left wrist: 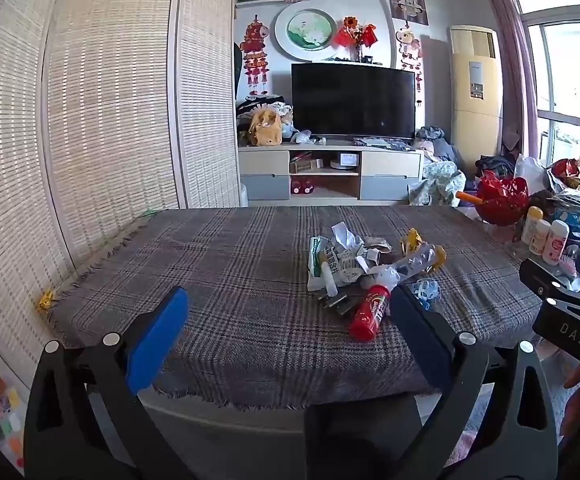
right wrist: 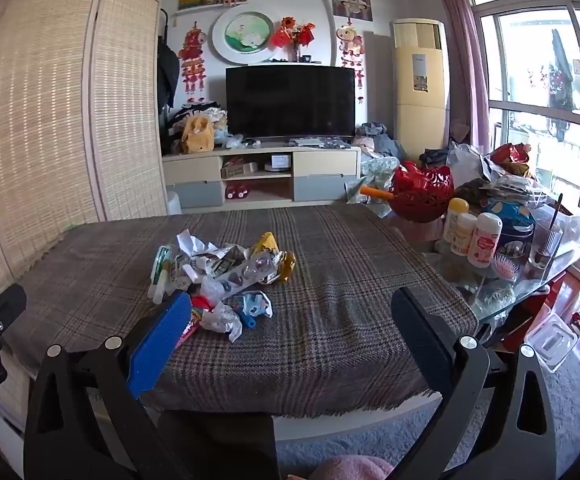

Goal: Collect trash

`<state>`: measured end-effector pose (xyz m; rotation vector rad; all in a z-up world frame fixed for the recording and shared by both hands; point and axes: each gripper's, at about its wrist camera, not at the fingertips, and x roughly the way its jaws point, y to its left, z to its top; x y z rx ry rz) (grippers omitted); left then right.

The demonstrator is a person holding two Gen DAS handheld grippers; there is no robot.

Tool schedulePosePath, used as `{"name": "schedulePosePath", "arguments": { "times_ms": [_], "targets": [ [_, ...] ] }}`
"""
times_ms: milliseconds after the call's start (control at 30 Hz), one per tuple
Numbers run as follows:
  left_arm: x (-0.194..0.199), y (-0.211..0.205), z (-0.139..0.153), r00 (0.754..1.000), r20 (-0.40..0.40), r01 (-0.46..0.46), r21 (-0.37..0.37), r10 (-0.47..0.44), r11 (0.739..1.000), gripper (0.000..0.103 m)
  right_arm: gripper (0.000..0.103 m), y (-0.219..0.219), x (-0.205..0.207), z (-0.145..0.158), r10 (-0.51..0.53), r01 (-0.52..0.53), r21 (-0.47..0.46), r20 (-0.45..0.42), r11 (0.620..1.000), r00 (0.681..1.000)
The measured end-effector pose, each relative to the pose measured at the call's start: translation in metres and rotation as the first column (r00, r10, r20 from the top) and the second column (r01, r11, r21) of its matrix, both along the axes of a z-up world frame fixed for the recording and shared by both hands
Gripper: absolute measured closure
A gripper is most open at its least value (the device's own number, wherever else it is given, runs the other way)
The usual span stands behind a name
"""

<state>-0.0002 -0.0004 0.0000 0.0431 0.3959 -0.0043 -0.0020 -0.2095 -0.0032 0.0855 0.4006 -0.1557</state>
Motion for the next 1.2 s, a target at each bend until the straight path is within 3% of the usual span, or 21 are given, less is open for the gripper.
{"name": "schedulePosePath", "arguments": {
  "times_ms": [1200],
  "targets": [
    [-0.005, 0.001, 0.01, 1.0, 0.016, -0.001, -0.001, 0.001, 1.0, 0.007, 0.003, 0.015, 0.004, -0.002, 0.035, -0.036, -0.02, -0.006, 0.999, 0.999]
  ]
}}
